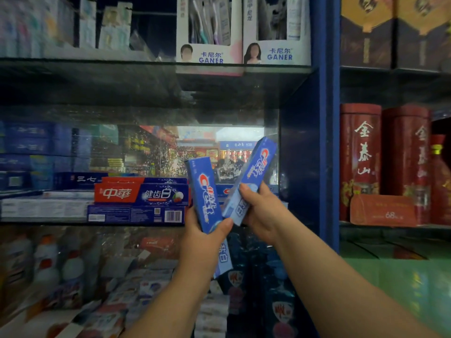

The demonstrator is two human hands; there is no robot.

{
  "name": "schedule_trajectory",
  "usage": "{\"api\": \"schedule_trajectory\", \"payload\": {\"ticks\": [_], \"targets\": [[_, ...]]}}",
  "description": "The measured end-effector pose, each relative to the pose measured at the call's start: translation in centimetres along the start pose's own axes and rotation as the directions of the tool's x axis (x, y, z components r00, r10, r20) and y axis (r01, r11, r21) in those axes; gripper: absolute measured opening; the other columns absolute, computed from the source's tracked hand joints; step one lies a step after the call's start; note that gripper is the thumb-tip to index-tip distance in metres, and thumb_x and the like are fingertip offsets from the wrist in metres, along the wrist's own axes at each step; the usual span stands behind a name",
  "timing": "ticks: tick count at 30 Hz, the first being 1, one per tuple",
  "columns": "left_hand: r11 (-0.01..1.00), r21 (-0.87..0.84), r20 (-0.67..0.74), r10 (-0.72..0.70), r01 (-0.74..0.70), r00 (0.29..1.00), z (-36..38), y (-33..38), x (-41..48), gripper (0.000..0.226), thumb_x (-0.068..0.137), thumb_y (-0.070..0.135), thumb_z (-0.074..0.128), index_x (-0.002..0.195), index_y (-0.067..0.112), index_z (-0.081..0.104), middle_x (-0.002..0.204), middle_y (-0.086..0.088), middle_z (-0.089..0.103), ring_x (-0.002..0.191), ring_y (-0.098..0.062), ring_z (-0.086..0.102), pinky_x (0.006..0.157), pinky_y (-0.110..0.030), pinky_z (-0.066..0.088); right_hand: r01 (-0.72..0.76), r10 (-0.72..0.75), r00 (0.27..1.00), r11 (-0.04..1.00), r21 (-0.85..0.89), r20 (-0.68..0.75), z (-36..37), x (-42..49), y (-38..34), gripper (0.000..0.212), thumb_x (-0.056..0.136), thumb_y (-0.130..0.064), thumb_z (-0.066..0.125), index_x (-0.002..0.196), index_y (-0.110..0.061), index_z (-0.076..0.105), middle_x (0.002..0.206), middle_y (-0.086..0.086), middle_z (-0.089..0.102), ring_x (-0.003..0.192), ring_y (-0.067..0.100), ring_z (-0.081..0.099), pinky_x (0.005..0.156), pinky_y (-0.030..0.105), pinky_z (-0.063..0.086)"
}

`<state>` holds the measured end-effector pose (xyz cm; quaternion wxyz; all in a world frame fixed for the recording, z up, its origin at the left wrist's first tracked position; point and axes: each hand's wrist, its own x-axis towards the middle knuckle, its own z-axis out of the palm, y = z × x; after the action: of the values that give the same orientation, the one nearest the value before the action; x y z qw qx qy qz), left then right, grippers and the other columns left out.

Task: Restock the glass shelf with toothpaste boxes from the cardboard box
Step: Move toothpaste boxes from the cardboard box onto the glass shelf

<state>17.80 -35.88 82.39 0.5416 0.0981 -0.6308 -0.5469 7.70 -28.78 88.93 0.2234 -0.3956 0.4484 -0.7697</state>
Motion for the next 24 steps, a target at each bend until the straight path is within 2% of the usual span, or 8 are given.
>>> {"api": "schedule_trajectory", "payload": {"ticks": [4,7,10,12,17,21,22,24], "targets": [[0.996,-0.059,-0.019,-0.071,0.07,0.997,-0.4,-0.1,0.7,0.044,0.081,0.027,0.074,0.116,0.031,0.049,0.102,0.005,0.067,0.088,-0.018,0.067,0.074,-0.036,0.053,0.128,-0.152,0.988,0.863,-0.489,-0.01,-2.3,1.2,-1.9,0.047,0.095,-0.032,0.053,0.14,-0.041,0.039,0.124,0.003,0.062,0.099,0.024,0.066,0.08,0.043,0.058],[0.985,-0.118,-0.023,-0.127,0.124,0.992,-0.7,-0.7,1.1,0.038,0.083,0.03,0.07,0.115,0.031,0.049,0.103,-0.001,0.066,0.091,-0.025,0.066,0.08,-0.044,0.055,0.175,-0.156,0.981,0.441,-0.88,0.117,-3.5,1.2,-3.8,0.051,0.098,-0.027,0.049,0.144,-0.043,0.033,0.119,-0.001,0.057,0.081,0.014,0.06,0.054,0.019,0.047],[0.974,-0.155,-0.04,-0.175,0.167,0.984,-0.7,-1.4,1.1,0.04,0.084,0.031,0.069,0.118,0.027,0.048,0.106,-0.007,0.065,0.092,-0.028,0.066,0.082,-0.046,0.055,0.096,-0.053,0.993,-0.099,-0.991,0.101,-4.8,2.1,-4.3,0.046,0.099,-0.033,0.042,0.141,-0.051,0.035,0.134,-0.003,0.053,0.108,0.021,0.052,0.085,0.032,0.041],[0.968,-0.171,-0.043,-0.194,0.184,0.98,-0.5,-1.8,1.0,0.036,0.085,0.031,0.068,0.114,0.031,0.048,0.107,-0.009,0.064,0.092,-0.028,0.066,0.081,-0.044,0.054,0.054,0.007,0.999,-0.253,-0.966,0.054,-5.4,2.6,-3.5,0.046,0.098,-0.034,0.038,0.14,-0.053,0.033,0.142,-0.003,0.046,0.126,0.025,0.041,0.102,0.045,0.029],[0.953,-0.216,-0.004,-0.218,0.212,0.976,0.2,-2.1,0.5,0.036,0.089,0.033,0.062,0.122,0.028,0.047,0.102,-0.005,0.064,0.092,-0.021,0.065,0.082,-0.043,0.052,0.092,0.002,0.995,-0.3,-0.949,0.096,-6.4,3.3,-1.6,0.041,0.1,-0.037,0.039,0.138,-0.051,0.039,0.141,0.001,0.039,0.131,0.024,0.033,0.108,0.044,0.024],[0.887,-0.366,0.043,-0.288,0.283,0.957,0.8,-2.0,0.3,0.027,0.097,0.027,0.05,0.124,0.025,0.05,0.099,-0.003,0.064,0.087,-0.02,0.064,0.081,-0.04,0.052,0.114,-0.079,0.985,-0.36,-0.926,0.152,-7.0,3.2,-0.8,0.049,0.095,-0.049,0.046,0.142,-0.051,0.032,0.157,-0.003,0.015,0.145,0.025,0.008,0.116,0.056,0.007],[0.864,-0.416,0.054,-0.29,0.286,0.955,1.0,-1.8,0.2,0.027,0.098,0.022,0.047,0.125,0.022,0.051,0.097,-0.004,0.064,0.085,-0.02,0.063,0.079,-0.038,0.05,0.126,-0.157,0.971,-0.296,-0.947,0.179,-6.6,2.8,-0.8,0.05,0.094,-0.049,0.047,0.142,-0.047,0.034,0.156,-0.004,0.018,0.145,0.023,0.01,0.116,0.055,0.007],[0.847,-0.464,0.082,-0.249,0.258,0.965,1.4,-1.5,0.4,0.033,0.098,0.014,0.046,0.131,0.02,0.049,0.099,-0.005,0.065,0.088,-0.021,0.062,0.084,-0.039,0.048,0.194,-0.284,0.942,0.02,-0.981,0.181,-5.4,1.6,-1.0,0.042,0.095,-0.046,0.048,0.137,-0.038,0.047,0.146,-0.005,0.04,0.136,0.017,0.032,0.114,0.045,0.024]]}}
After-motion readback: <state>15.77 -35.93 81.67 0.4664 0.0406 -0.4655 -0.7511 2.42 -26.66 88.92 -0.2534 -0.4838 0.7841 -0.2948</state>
